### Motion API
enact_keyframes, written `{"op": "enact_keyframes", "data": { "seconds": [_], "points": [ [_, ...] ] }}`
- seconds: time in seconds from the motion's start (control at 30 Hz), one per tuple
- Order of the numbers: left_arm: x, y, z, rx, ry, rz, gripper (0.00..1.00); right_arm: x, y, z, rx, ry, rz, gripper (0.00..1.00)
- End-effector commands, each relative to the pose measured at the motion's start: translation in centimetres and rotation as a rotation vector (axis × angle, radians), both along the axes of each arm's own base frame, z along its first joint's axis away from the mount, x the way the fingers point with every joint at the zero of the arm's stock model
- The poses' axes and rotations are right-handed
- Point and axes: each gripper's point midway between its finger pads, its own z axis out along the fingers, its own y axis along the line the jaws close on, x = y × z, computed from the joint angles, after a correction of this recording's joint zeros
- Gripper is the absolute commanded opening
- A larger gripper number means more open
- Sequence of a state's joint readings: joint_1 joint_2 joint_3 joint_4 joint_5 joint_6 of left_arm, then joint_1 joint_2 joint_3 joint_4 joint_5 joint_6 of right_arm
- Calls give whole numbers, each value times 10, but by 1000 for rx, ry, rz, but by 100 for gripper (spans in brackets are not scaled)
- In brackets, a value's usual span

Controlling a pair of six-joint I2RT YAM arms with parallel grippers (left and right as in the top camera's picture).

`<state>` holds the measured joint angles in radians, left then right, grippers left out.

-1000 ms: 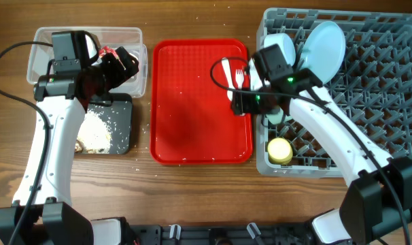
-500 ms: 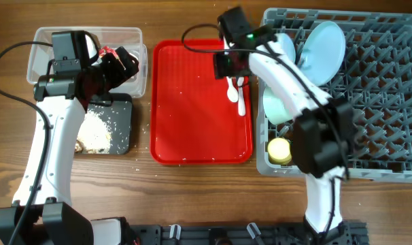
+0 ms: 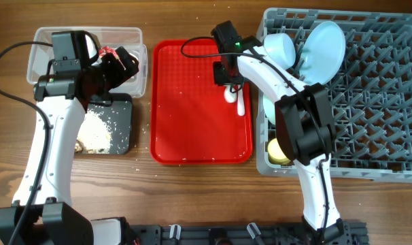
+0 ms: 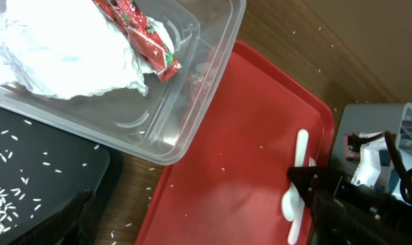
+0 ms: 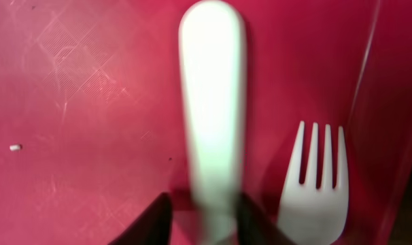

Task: Sort waste into correct bins and load items into the dishwasher rack
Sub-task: 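Grasp the white spoon on the red tray with the right gripper, then drop the white spoon into the rack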

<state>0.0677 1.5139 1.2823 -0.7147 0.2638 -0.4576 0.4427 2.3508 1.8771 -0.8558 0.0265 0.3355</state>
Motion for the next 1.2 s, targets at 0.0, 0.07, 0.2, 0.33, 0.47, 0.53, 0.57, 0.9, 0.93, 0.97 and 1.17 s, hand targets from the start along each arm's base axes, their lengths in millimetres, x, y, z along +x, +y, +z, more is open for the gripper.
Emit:
{"op": "enact_keyframes", "data": {
  "seconds": [0.0, 0.07, 0.2, 0.33, 0.47, 0.53, 0.57, 0.9, 0.93, 0.97, 1.17],
  "points": [
    [1, 0, -3, -2, 6, -4, 100, -12, 5, -22, 1, 67, -17, 6],
    [1, 0, -3, -2, 6, -4, 100, -12, 6, -22, 5, 68, -18, 4],
    [1, 0, -3, -2, 6, -4, 100, -11, 7, -3, 13, 57, -11, 4],
    [1, 0, -3, -2, 6, -4, 100, -14, 8, 64, 52, -4, 45, 4],
    [1, 0, -3, -2, 6, -4, 100, -37, -7, 157, 70, -110, 110, 4],
    [1, 0, -3, -2, 6, -4, 100, -49, -21, 196, 74, -165, 112, 4],
    [1, 0, -3, -2, 6, -4, 100, -55, -32, 214, 70, -190, 104, 4],
    [1, 0, -3, -2, 6, -4, 100, -123, -187, 208, -208, 57, -202, 5],
    [1, 0, -3, -2, 6, -4, 100, -128, -191, 200, -219, 88, -202, 4],
    [1, 0, -3, -2, 6, -4, 100, -137, -202, 186, -255, 140, -214, 4],
    [1, 0, -3, -2, 6, -4, 100, -172, -224, 135, -318, 312, -239, 18]
  ]
}}
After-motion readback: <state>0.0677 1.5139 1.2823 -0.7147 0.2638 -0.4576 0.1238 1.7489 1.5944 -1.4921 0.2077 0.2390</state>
